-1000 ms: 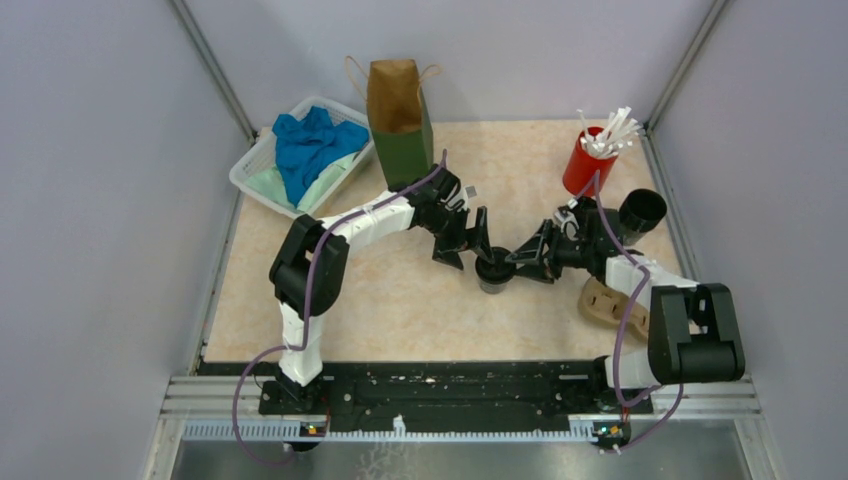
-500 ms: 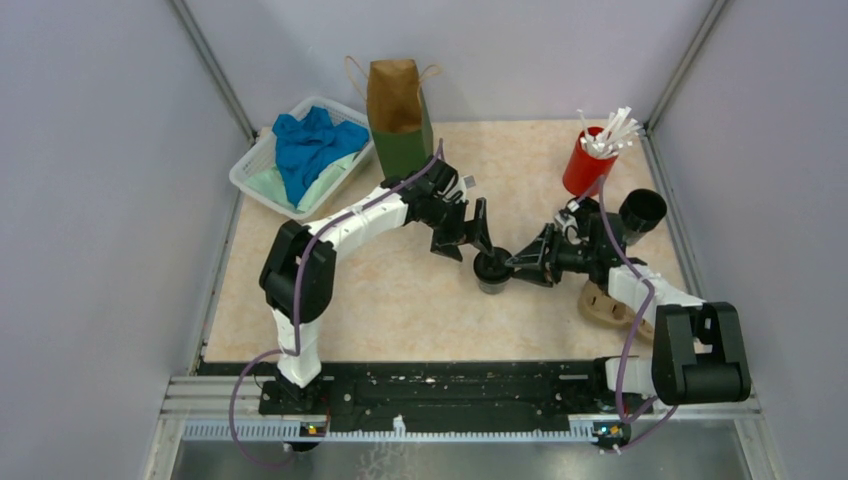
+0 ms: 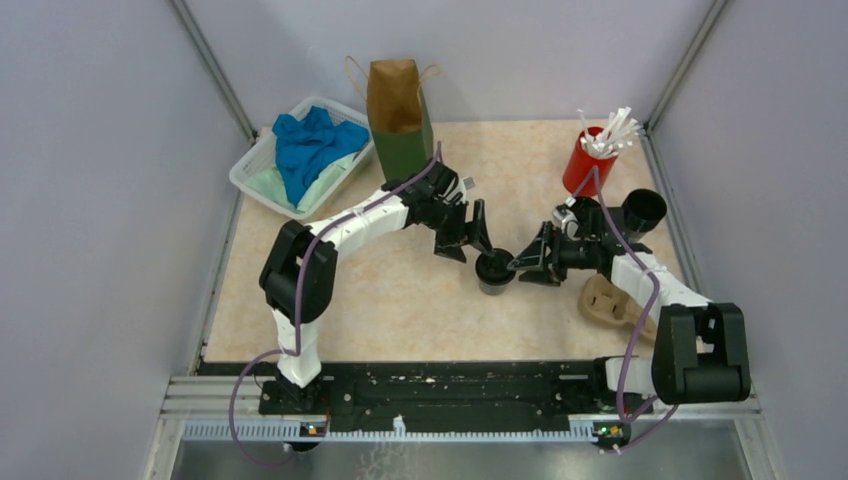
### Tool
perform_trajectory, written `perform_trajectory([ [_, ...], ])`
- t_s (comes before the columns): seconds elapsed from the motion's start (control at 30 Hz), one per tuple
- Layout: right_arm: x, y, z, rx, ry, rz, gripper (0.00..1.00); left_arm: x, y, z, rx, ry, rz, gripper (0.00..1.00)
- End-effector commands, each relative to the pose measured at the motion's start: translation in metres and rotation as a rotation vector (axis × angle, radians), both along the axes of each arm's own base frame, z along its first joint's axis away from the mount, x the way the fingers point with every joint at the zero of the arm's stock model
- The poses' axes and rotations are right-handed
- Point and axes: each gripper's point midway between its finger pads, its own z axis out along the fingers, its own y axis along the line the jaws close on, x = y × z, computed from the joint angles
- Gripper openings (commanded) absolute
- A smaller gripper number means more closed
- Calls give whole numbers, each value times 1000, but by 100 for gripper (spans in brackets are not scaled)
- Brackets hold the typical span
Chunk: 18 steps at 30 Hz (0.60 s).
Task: Pack the takeout coffee
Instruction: Close the cup lid on the coffee cup.
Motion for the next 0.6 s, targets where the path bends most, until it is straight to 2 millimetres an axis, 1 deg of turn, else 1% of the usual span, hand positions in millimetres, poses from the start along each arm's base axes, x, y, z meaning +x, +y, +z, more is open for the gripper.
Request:
perform_trajectory([
  [0.0, -4, 2, 3, 40, -11, 66, 66, 2, -11, 7, -62, -18, -8, 83],
  [0.13, 1, 5, 9, 72, -40, 64, 63, 1, -20, 5, -103, -1, -19, 79],
  [0.2, 2, 5, 8, 80, -39, 62, 60, 0, -22, 2, -107, 5, -21, 76],
  [0.33, 3, 5, -2, 72, -7, 50, 53, -1, -20, -9, -87, 9, -18, 72],
  [0.57, 3, 5, -11, 76, 3, 38, 52, 0, -18, -17, -79, 4, -10, 65],
])
